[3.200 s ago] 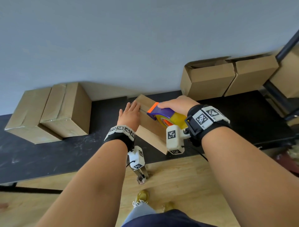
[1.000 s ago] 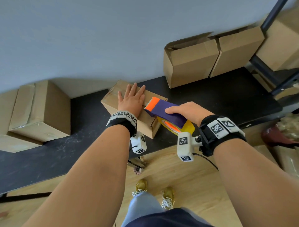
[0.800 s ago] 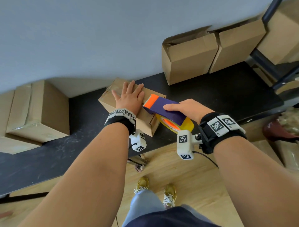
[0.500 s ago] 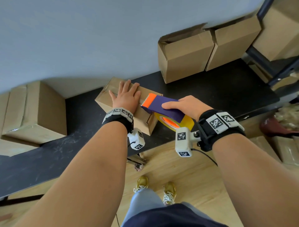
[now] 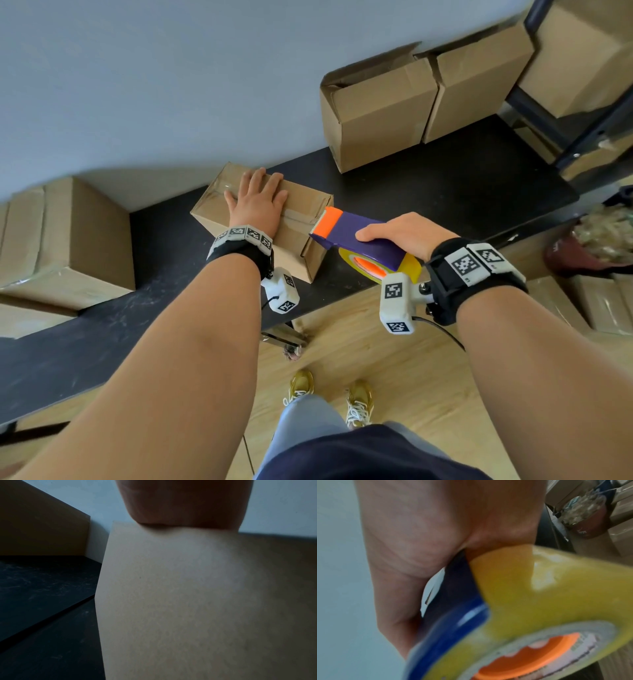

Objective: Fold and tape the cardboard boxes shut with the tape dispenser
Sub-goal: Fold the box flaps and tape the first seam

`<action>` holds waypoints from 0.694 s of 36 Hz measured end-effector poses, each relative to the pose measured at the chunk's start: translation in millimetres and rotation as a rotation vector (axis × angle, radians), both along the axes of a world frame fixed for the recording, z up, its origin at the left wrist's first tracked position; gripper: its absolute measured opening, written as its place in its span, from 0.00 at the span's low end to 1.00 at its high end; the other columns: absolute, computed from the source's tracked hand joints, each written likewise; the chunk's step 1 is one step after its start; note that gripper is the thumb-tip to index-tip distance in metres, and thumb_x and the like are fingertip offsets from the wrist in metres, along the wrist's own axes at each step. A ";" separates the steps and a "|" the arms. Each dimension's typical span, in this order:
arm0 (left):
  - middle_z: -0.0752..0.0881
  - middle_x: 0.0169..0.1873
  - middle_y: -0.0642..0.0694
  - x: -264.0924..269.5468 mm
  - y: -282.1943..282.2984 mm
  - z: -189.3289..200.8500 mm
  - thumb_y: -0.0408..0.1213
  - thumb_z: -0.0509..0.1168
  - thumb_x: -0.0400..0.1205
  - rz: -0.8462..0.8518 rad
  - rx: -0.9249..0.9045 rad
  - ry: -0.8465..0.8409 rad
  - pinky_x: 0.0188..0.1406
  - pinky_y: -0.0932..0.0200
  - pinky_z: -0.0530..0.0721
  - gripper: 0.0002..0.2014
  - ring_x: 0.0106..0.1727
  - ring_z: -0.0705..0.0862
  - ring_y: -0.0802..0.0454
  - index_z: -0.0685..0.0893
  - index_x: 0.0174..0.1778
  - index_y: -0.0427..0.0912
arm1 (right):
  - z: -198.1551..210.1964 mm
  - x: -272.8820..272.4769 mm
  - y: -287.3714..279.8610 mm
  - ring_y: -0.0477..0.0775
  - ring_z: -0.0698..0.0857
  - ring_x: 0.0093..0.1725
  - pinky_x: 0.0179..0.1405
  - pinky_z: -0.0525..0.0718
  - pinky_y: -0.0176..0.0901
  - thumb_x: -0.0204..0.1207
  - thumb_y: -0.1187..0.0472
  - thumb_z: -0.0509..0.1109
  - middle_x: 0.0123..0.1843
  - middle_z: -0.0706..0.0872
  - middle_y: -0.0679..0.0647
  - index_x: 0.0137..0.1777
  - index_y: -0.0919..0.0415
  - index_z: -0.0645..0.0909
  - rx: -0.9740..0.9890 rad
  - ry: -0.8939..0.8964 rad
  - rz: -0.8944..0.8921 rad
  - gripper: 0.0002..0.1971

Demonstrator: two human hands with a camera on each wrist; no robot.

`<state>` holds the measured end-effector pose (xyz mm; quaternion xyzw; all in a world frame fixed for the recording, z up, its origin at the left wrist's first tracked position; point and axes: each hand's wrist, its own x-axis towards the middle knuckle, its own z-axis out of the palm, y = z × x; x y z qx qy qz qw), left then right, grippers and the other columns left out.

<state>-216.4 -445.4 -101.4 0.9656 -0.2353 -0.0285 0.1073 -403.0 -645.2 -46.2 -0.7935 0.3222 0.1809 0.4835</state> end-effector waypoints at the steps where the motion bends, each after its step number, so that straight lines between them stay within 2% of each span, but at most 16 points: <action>1: 0.57 0.82 0.52 0.2 -0.2 -0.1 0.54 0.44 0.88 -0.003 0.002 0.003 0.78 0.28 0.44 0.22 0.84 0.46 0.50 0.63 0.79 0.60 | -1.7 -0.4 1.3 0.55 0.87 0.45 0.47 0.80 0.45 0.66 0.38 0.76 0.47 0.88 0.55 0.49 0.59 0.86 -0.010 0.010 0.008 0.24; 3: 0.56 0.82 0.52 0.5 -1.1 0.1 0.54 0.43 0.88 -0.002 0.006 0.011 0.78 0.28 0.43 0.22 0.84 0.45 0.49 0.62 0.79 0.60 | -5.6 -1.0 5.7 0.56 0.87 0.46 0.46 0.79 0.47 0.68 0.39 0.74 0.47 0.88 0.56 0.47 0.60 0.84 -0.029 0.036 0.029 0.23; 6: 0.53 0.84 0.51 -1.3 -1.8 1.0 0.55 0.42 0.88 0.013 0.017 0.020 0.80 0.30 0.42 0.24 0.85 0.44 0.49 0.58 0.82 0.60 | -12.2 -0.7 13.3 0.58 0.86 0.49 0.55 0.83 0.53 0.71 0.40 0.71 0.50 0.87 0.59 0.50 0.61 0.82 -0.045 0.045 0.044 0.23; 9: 0.49 0.85 0.49 -6.3 2.2 2.2 0.53 0.43 0.89 0.095 -0.064 0.025 0.83 0.40 0.41 0.26 0.85 0.45 0.48 0.55 0.84 0.56 | -13.6 0.6 16.4 0.59 0.86 0.49 0.59 0.82 0.53 0.74 0.40 0.68 0.49 0.87 0.59 0.53 0.63 0.82 -0.060 0.035 0.052 0.24; 13: 0.53 0.84 0.44 -6.8 22.4 -0.5 0.45 0.44 0.90 0.338 -0.193 -0.041 0.83 0.45 0.45 0.25 0.85 0.48 0.46 0.61 0.83 0.42 | -11.7 3.0 15.8 0.58 0.86 0.49 0.58 0.82 0.52 0.75 0.40 0.67 0.49 0.86 0.59 0.55 0.63 0.82 -0.089 0.042 0.081 0.25; 15: 0.53 0.84 0.44 -6.6 31.9 -2.7 0.43 0.44 0.89 0.411 -0.200 -0.026 0.83 0.45 0.46 0.26 0.85 0.48 0.47 0.58 0.83 0.40 | -11.1 3.3 15.8 0.60 0.86 0.50 0.57 0.81 0.52 0.76 0.40 0.67 0.50 0.86 0.60 0.55 0.64 0.82 -0.087 0.047 0.080 0.25; 20: 0.49 0.85 0.46 -10.9 33.5 -9.6 0.51 0.42 0.88 0.310 0.003 0.013 0.83 0.46 0.39 0.30 0.85 0.43 0.49 0.51 0.85 0.41 | -12.8 4.4 20.4 0.62 0.86 0.52 0.49 0.78 0.49 0.75 0.41 0.67 0.51 0.86 0.63 0.56 0.67 0.82 -0.078 0.059 0.068 0.26; 25: 0.48 0.85 0.47 -12.3 30.8 -6.5 0.51 0.43 0.88 0.329 0.005 0.039 0.83 0.45 0.38 0.31 0.85 0.42 0.49 0.50 0.85 0.41 | -17.0 4.3 21.7 0.60 0.86 0.48 0.45 0.76 0.48 0.74 0.40 0.67 0.50 0.87 0.62 0.55 0.67 0.82 -0.071 0.075 0.057 0.27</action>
